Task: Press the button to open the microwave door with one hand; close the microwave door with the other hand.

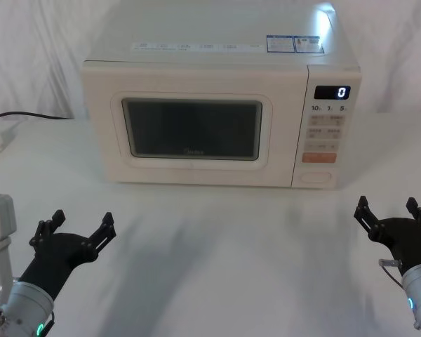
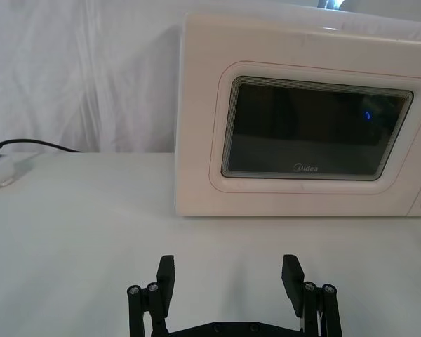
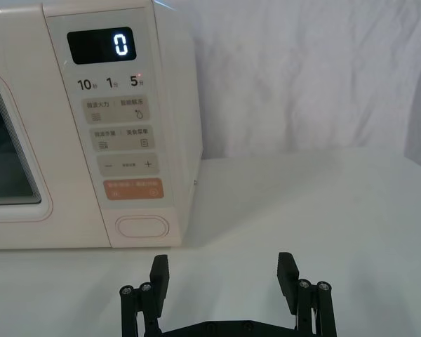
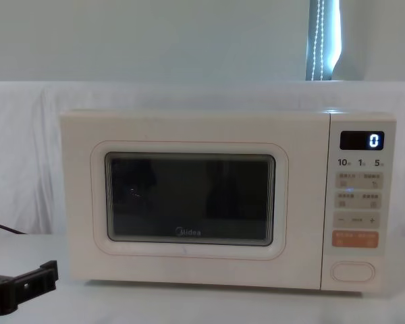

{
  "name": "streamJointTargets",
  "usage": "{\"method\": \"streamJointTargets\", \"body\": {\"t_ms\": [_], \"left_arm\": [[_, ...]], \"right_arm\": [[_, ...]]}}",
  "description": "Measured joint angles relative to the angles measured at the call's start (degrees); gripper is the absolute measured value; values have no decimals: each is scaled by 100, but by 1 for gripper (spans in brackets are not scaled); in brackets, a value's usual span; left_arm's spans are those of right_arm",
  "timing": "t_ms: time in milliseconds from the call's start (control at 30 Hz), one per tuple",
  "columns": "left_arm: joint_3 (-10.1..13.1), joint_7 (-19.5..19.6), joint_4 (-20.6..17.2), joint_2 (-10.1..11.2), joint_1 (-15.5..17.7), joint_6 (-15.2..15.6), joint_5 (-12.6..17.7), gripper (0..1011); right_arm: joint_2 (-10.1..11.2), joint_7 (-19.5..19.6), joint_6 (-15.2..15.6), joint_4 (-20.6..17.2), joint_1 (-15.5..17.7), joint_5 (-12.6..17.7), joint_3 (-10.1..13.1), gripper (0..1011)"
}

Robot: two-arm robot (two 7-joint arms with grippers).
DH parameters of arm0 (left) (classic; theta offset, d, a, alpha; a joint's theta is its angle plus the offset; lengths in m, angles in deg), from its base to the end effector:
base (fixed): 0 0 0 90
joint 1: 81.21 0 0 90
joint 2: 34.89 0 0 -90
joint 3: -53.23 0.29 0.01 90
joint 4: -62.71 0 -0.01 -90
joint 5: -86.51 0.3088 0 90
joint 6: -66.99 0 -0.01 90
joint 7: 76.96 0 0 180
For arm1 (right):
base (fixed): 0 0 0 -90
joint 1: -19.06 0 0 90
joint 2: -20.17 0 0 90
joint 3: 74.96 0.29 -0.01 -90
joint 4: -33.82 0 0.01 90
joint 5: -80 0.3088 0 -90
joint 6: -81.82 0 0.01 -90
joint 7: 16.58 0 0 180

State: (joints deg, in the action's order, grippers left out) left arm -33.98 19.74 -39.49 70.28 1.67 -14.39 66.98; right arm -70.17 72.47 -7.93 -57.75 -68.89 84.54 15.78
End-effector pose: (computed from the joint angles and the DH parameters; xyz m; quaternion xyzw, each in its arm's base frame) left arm 0.2925 0.0455 -0.2682 -0.0013 0.0583 0.6211 0.7816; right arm 0.3183 -0.0025 -0.3029 0.0259 0.0341 -0.7053 0.7076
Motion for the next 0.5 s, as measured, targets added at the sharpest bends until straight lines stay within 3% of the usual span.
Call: {"method": "streamJointTargets", "body": {"t_ms": [500], "left_arm": [[6,0,-10,4,2,2,0,1001]], "right_arm": [[0,0,0,0,0,0,0,1002]]}}
